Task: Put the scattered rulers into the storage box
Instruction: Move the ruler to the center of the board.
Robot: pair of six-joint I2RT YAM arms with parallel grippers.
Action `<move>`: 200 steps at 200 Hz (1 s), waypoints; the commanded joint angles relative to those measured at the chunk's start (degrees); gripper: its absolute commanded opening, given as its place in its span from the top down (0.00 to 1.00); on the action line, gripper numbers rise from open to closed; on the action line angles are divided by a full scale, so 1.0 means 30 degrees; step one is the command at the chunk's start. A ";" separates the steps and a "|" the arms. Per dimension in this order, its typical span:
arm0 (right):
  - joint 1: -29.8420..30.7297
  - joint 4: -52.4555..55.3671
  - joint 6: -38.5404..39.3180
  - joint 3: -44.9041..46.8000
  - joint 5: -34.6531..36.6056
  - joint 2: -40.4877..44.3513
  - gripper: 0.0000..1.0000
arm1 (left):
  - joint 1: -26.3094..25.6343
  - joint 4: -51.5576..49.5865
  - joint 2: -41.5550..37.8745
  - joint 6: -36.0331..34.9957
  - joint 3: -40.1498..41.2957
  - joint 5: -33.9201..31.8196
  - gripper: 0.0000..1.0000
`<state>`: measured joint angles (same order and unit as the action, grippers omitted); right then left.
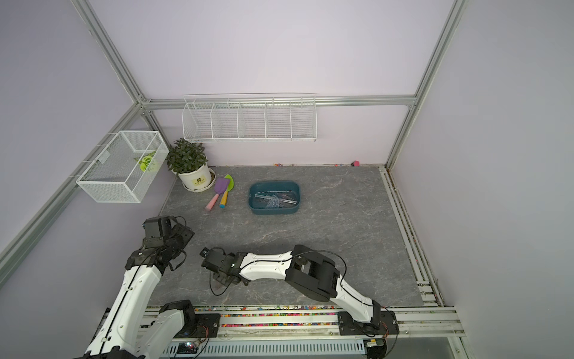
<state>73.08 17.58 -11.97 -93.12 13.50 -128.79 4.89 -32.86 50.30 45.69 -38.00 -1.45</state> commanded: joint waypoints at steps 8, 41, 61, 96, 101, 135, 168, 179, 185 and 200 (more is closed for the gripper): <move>-0.1325 0.0305 -0.0477 0.2901 0.0988 0.0649 0.55 | 0.0159 0.0428 0.0241 -0.0482 0.0383 0.0475 0.42; -0.2241 -0.0641 -0.0826 0.5125 0.1266 0.1856 0.55 | 0.0159 0.0863 0.0808 -0.0830 0.0514 0.1732 0.42; -0.2742 -0.1265 -0.1045 0.6459 0.1302 0.2530 0.56 | 0.0159 0.1661 0.1280 -0.0907 0.1062 0.2990 0.42; -0.3260 -0.2073 -0.1306 0.8084 0.1304 0.3671 0.56 | -0.0831 0.2917 0.1386 -0.0788 0.2322 0.3468 0.42; -0.3308 -0.2228 -0.1358 0.8325 0.1280 0.3805 0.56 | -0.1232 0.3130 0.1395 -0.0789 0.2473 0.3235 0.41; -0.3744 -0.2185 -0.2088 0.8900 0.0421 0.4416 0.56 | -0.4331 0.4496 0.2920 0.0086 0.2880 0.2078 0.41; -0.4149 -0.1994 -0.2597 0.9402 -0.0089 0.4744 0.57 | -0.6611 0.4886 0.3191 0.0972 0.3132 0.1274 0.41; -0.4295 -0.1908 -0.2730 0.9467 -0.0055 0.4735 0.57 | -0.6856 0.4861 0.3223 0.1040 0.3227 0.1399 0.41; -0.4374 -0.1906 -0.2818 0.9546 -0.0010 0.4758 0.57 | -0.6991 0.4857 0.3229 0.0981 0.3261 0.1566 0.41; -0.4509 -0.1855 -0.3189 0.9759 0.0057 0.4885 0.57 | -0.7462 0.4746 0.3350 0.0979 0.3253 0.1678 0.41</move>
<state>60.73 5.02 -19.33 -66.94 13.65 -113.38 -15.73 -19.40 60.12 47.75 -29.06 4.32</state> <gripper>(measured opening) 0.426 0.595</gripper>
